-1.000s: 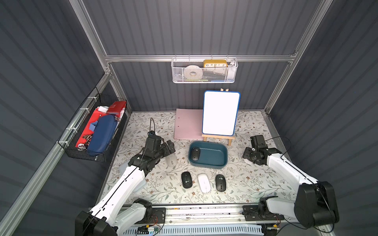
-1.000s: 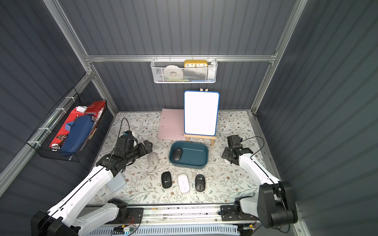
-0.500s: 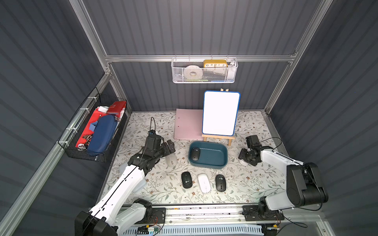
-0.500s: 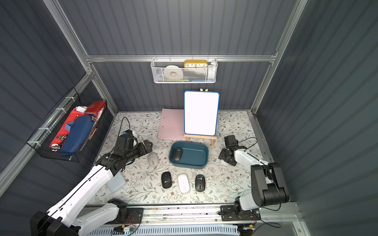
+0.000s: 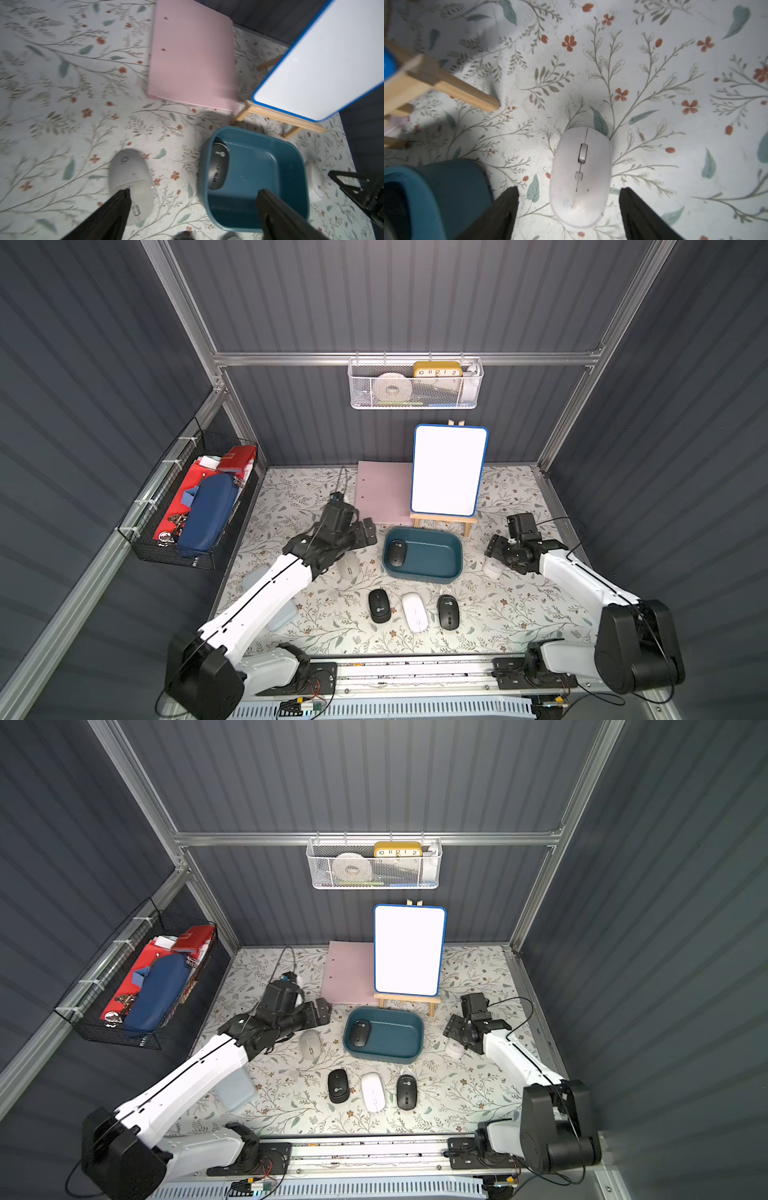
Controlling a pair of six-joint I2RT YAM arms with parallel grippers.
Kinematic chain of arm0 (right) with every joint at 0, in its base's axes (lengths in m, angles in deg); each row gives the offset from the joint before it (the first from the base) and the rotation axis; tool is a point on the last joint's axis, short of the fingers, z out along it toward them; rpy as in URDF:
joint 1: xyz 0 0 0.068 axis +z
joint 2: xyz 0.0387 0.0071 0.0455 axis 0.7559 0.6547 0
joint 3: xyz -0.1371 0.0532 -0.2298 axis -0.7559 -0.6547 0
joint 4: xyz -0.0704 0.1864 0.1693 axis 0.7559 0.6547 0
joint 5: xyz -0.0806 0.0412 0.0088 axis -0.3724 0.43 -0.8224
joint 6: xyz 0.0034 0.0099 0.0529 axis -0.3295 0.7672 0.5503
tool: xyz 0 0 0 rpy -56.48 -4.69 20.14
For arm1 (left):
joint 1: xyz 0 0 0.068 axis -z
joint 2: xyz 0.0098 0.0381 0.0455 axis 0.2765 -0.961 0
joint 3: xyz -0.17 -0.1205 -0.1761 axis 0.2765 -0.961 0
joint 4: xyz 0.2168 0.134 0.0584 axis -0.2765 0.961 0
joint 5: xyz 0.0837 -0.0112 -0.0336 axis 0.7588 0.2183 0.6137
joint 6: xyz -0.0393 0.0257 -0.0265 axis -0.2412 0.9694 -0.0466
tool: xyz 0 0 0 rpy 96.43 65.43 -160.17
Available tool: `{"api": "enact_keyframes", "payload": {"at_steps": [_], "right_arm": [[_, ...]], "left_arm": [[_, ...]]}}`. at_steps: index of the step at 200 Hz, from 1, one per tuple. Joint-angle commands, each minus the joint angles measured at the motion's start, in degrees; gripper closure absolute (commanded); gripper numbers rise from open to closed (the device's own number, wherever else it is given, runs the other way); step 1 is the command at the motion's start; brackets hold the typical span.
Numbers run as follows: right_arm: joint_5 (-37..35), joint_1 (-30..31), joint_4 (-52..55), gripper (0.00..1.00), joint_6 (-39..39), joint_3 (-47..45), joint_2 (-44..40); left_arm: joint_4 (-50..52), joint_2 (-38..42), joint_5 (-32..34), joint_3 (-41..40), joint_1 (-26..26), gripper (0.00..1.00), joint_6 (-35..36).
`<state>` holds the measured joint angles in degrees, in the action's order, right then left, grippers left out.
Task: Take out the mouse from the storage box
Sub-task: Pick up the mouse from the storage box.
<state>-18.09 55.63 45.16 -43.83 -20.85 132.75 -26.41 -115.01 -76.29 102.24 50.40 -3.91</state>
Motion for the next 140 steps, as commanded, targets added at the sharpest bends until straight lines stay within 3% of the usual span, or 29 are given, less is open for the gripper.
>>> {"api": "enact_keyframes", "payload": {"at_steps": [1, 82, 100, 140], "right_arm": [[0.36, 1.19, 4.03, 0.2, 0.3, 0.67, -5.43], [2.6, 3.39, 6.72, 0.19, 0.67, -1.67, -16.72], [3.17, 3.64, 7.27, 0.19, 0.68, -1.55, -18.02], [2.65, 3.91, 7.77, 0.19, 0.08, -1.93, -20.21]], "left_arm": [[1.83, -5.89, 1.25, 3.71, 5.0, 0.01, 0.16], [13.05, -29.28, 10.79, 20.32, 16.54, 0.0, 0.16], [17.49, -34.44, 14.34, 25.48, 16.98, 0.01, -1.65], [18.57, -38.95, 17.11, 27.18, 17.0, 0.01, -1.92]]}}
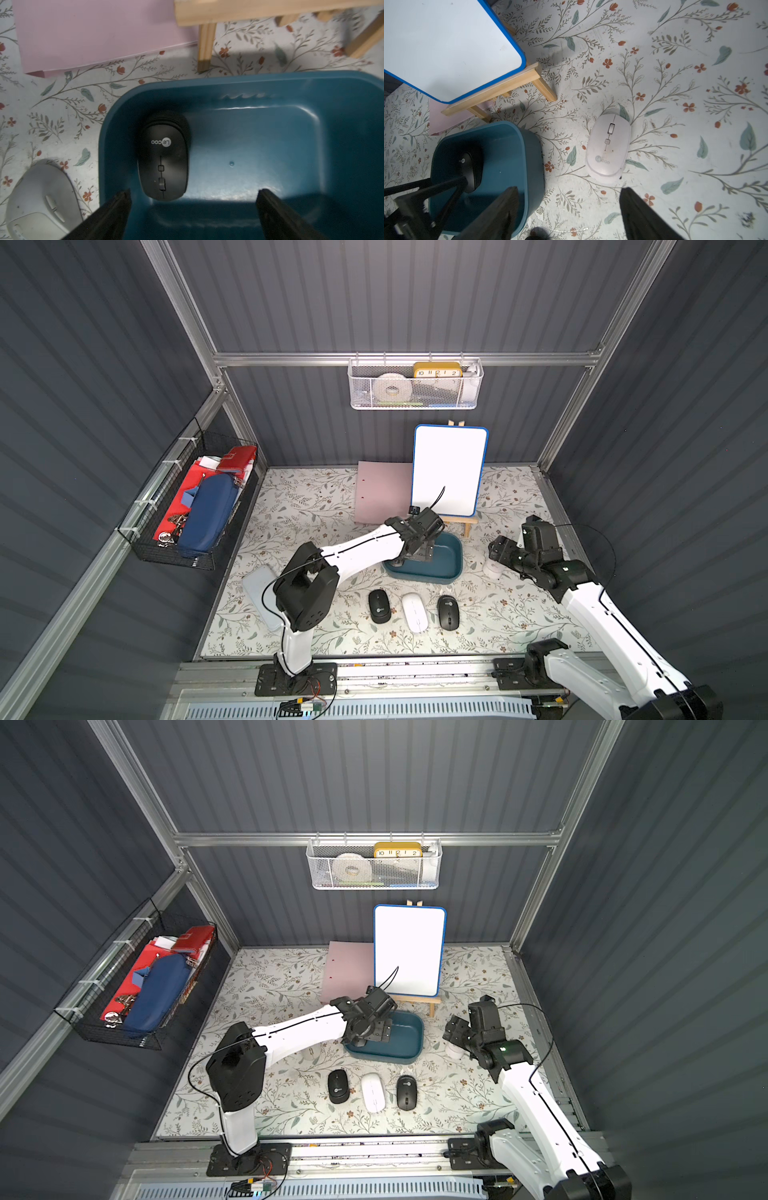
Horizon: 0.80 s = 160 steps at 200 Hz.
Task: Take out the mouse from the storage box
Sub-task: Pick up the mouse from the storage box.
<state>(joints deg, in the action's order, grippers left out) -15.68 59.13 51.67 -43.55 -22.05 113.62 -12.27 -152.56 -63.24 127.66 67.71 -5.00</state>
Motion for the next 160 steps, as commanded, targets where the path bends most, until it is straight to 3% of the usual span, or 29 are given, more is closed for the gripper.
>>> {"api": "enact_keyframes", "payload": {"at_steps": [1, 105, 160], "right_arm": [[0.19, 0.38, 1.27, 0.19, -0.21, -0.7, -1.09], [1.02, 0.35, 0.93, 0.19, -0.15, -1.83, -0.43], [0.82, 0.35, 1.29, 0.19, -0.18, -2.43, -0.65]], "left_arm": [[4.43, -1.55, 4.05, 1.79, -0.32, 0.01, -0.82], [3.47, -8.95, 2.51, 3.4, -0.33, 0.01, -3.37], [-1.28, -10.0, -4.28, 1.85, -0.11, 0.01, -3.37]]}}
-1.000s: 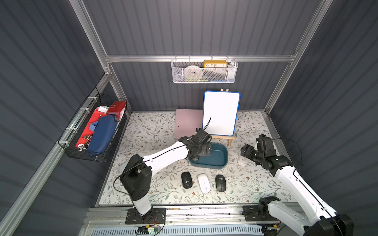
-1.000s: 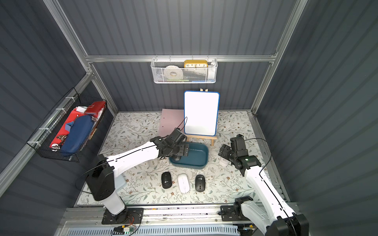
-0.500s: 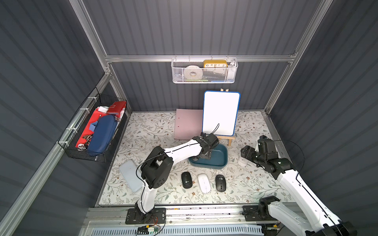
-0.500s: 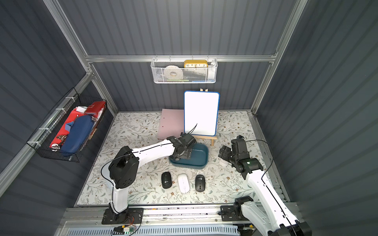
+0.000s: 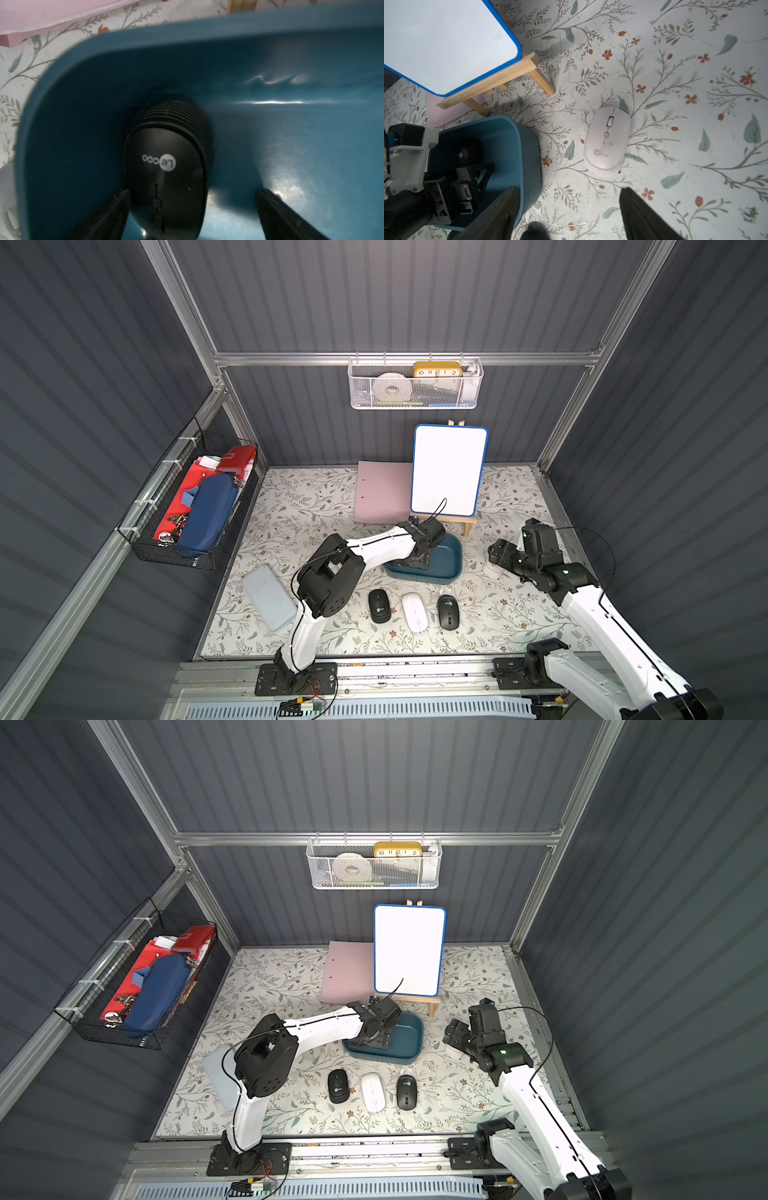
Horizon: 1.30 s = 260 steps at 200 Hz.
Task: Take out the mouse from the storage box
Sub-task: Pick up the mouse from the storage box.
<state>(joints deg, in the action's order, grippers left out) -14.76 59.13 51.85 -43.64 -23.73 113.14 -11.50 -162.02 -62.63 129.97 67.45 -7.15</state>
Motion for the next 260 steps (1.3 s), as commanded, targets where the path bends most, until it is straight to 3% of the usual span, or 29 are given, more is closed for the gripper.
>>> {"api": "enact_keyframes", "payload": {"at_steps": [1, 45, 104, 150, 213, 260], "right_arm": [[-0.09, 0.35, 1.12, 0.19, -0.07, -0.74, -0.17], [0.08, 0.35, 0.6, 0.19, 0.18, -1.27, 0.55], [0.75, 0.36, 0.06, 0.19, 0.39, -1.89, 0.71], [0.8, 0.35, 0.23, 0.19, 0.52, -2.13, 0.22], [1.26, 0.35, 0.16, 0.19, 0.66, -2.87, -0.16], [1.82, 0.42, 0.39, 0.18, 0.22, -2.77, -0.26]], "left_arm": [[-2.13, -0.52, -5.03, -0.43, 0.22, 0.01, -1.23], [-2.05, -1.62, -4.45, 3.09, 3.57, 0.01, -1.48], [-0.04, 1.18, -0.71, 4.28, 3.58, 0.01, -0.86], [2.34, -0.41, 1.31, 4.77, 1.61, 0.01, -7.18], [-1.06, -2.97, -3.09, 3.97, -0.64, 0.01, -8.18], [-2.35, -5.3, -5.68, 4.32, -1.18, 0.13, -7.74]]}}
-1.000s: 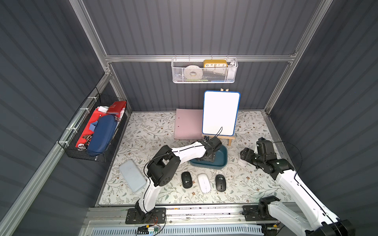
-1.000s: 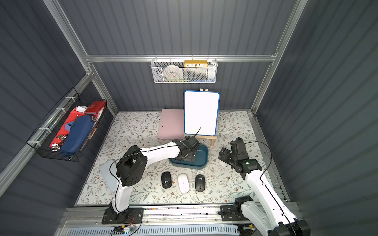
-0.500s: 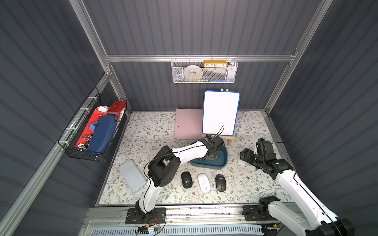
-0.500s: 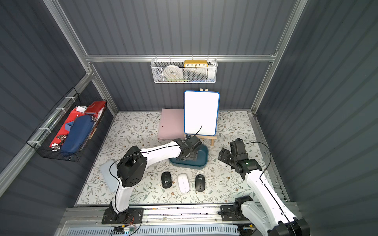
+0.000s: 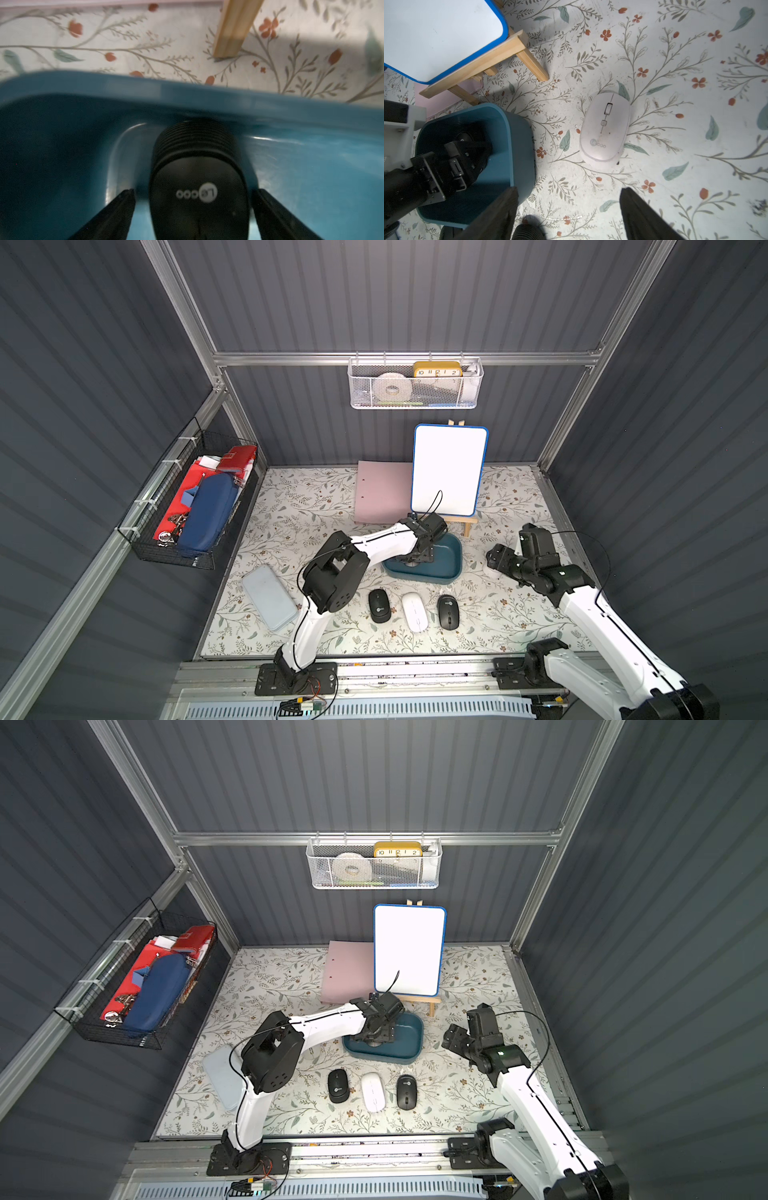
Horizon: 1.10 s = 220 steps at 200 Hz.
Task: Take out the mouse from the storage box
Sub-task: Pick up the mouse from the storage box.
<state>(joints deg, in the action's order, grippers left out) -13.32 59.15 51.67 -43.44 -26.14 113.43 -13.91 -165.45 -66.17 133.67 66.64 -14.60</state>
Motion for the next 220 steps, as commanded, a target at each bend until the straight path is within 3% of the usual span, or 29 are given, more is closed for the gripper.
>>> {"api": "enact_keyframes", "payload": {"at_steps": [1, 48, 92, 146, 220], "right_arm": [[0.35, 0.41, 0.62, 0.18, 0.02, -0.32, -0.54], [0.06, 0.5, 0.91, 0.18, -0.23, -0.18, -0.72], [0.46, 0.59, 0.39, 0.18, 0.19, -0.09, -0.18], [0.97, 1.31, -0.7, 0.18, 0.45, -0.03, 1.5], [0.5, 3.01, -2.57, 0.18, 0.64, 1.13, 4.13]], "left_arm": [[0.08, -1.88, -2.2, 0.64, -0.43, 0.14, -0.28], [0.1, -0.24, -1.29, -0.45, -0.52, 0.33, -1.06], [1.08, 5.72, 1.5, -2.25, -0.33, 0.43, -1.31], [4.22, 19.61, 3.61, -9.42, 2.01, 0.44, -3.44], [11.47, 34.8, 1.58, -21.43, 2.61, 0.44, -9.99]]}}
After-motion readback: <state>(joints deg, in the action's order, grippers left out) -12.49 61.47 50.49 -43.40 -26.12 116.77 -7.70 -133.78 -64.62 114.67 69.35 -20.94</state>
